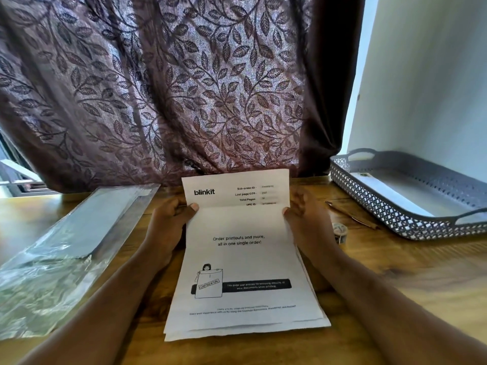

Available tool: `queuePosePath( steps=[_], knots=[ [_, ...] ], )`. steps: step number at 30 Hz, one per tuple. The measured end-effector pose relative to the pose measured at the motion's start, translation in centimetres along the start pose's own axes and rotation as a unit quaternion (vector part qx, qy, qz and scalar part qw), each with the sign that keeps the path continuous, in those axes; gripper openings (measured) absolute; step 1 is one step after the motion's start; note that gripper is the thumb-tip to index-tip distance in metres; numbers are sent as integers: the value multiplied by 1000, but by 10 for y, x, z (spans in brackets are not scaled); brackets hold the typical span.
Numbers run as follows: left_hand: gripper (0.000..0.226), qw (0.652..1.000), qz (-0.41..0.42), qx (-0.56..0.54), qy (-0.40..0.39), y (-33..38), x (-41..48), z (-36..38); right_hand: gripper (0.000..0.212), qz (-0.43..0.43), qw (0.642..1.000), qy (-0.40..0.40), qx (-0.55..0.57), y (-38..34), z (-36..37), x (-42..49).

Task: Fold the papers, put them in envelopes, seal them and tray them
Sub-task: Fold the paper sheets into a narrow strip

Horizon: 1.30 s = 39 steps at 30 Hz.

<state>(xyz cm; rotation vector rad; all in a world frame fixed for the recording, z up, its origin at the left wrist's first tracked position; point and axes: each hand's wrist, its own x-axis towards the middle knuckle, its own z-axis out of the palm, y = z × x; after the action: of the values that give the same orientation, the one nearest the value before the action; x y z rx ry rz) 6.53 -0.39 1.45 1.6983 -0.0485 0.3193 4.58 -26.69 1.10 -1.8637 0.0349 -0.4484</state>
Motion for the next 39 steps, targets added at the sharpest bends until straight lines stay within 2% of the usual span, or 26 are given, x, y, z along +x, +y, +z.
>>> queuePosePath(
  steps=[5,9,13,16,20,25,28,30,31,33,35,37,39],
  knots=[
    [14,999,3,-17,-27,3,-3,-1,17,18,1000,-12,-1,3,-5,6],
    [16,999,2,-28,-36,2,-2,-2,18,35,994,-46,97,-1,-9,5],
    [13,994,-19,-93,-45,2,-4,-4,22,89,967,-71,226,-6,-12,2],
    [10,989,-39,-135,-54,0,-3,-7,20,106,956,-71,266,-7,-14,2],
    [13,991,-40,-118,-51,-2,0,-9,26,106,952,-87,273,-10,-15,1],
    [30,992,-42,-116,-34,-2,0,-10,42,125,952,-100,262,-9,-17,0],
    [28,992,-38,-117,-29,-2,-1,-10,22,88,964,-87,233,-5,-14,2],
    [17,991,-44,-121,-36,0,-2,-10,4,49,975,-85,202,-4,-11,1],
    [12,991,-49,-117,-46,0,-3,-9,6,31,980,-87,179,-4,-10,1],
    [17,994,-40,-80,-62,0,-1,-7,12,-2,988,-88,126,-4,-8,-1],
    [16,998,0,5,-68,-1,0,-7,14,-31,993,-79,79,-4,-8,-1],
    [11,989,58,114,-78,-2,0,-10,15,-55,994,-75,54,-1,-8,1],
    [8,975,95,175,-95,-1,-1,-12,14,-73,994,-72,43,1,-7,2]
  ],
)
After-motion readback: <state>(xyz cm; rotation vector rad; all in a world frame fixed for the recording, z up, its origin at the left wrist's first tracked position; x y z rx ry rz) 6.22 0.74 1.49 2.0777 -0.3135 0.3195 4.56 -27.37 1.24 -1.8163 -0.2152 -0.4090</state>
